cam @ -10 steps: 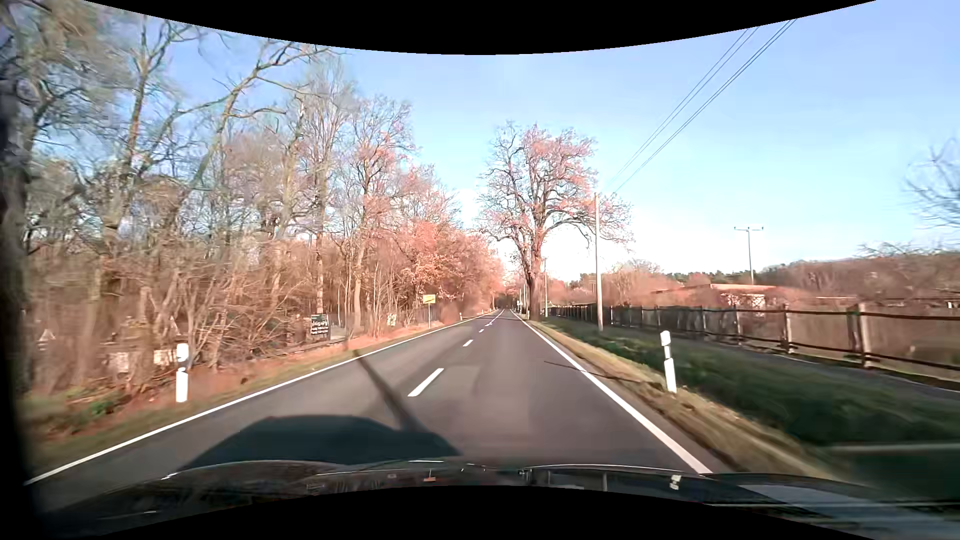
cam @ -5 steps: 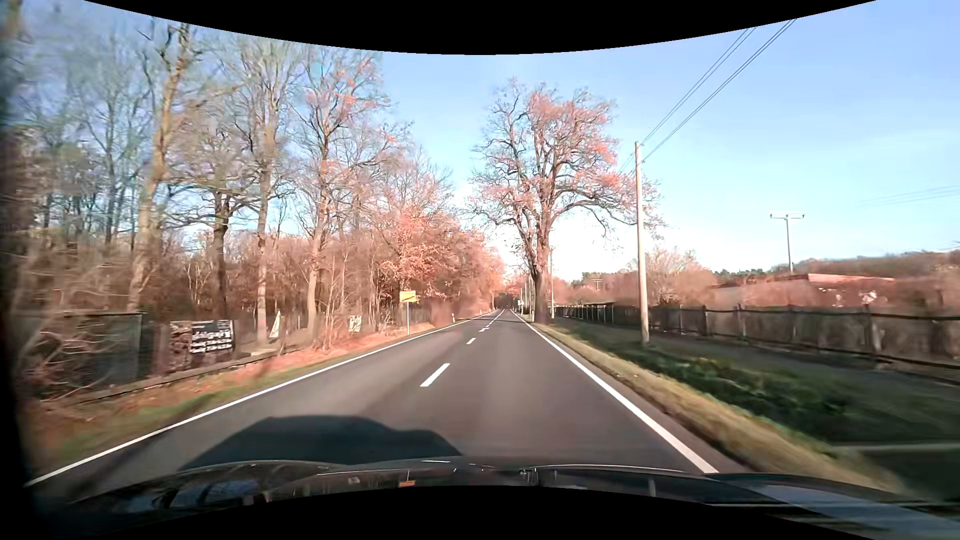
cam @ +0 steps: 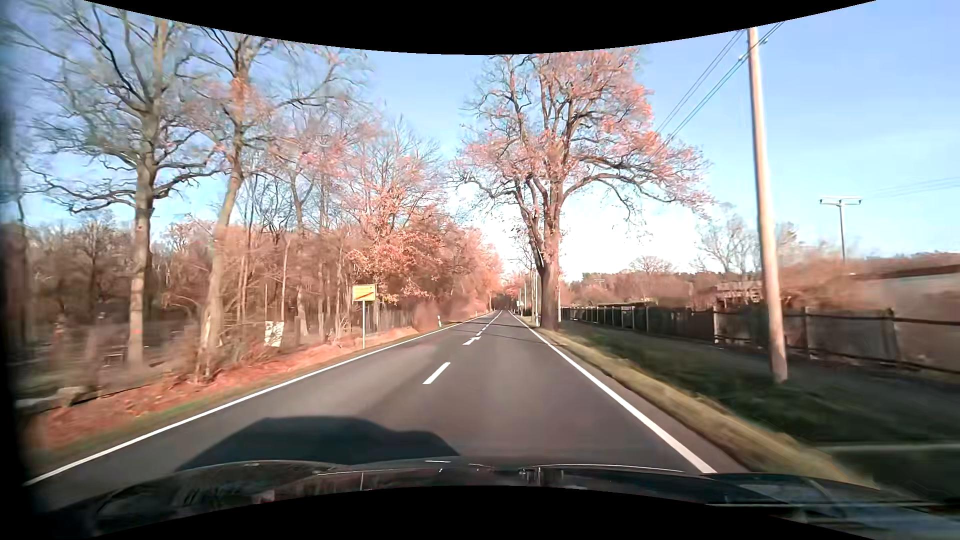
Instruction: Follow the waypoints while adhering to traffic rules and regulations
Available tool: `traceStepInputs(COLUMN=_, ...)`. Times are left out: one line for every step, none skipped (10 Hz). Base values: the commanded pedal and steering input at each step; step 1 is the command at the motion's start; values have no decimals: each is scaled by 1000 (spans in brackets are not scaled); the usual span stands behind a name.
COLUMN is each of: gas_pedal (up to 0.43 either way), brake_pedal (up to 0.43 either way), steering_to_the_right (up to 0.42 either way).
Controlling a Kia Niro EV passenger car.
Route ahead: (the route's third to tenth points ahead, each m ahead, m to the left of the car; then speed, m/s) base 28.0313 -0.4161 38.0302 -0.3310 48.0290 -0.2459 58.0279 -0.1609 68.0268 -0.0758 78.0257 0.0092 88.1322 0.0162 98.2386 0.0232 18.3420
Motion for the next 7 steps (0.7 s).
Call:
traceStepInputs(gas_pedal=441, brake_pedal=0, steering_to_the_right=2)
traceStepInputs(gas_pedal=441, brake_pedal=0, steering_to_the_right=2)
traceStepInputs(gas_pedal=449, brake_pedal=0, steering_to_the_right=2)
traceStepInputs(gas_pedal=449, brake_pedal=0, steering_to_the_right=2)
traceStepInputs(gas_pedal=449, brake_pedal=0, steering_to_the_right=0)
traceStepInputs(gas_pedal=461, brake_pedal=0, steering_to_the_right=-2)
traceStepInputs(gas_pedal=461, brake_pedal=0, steering_to_the_right=-3)
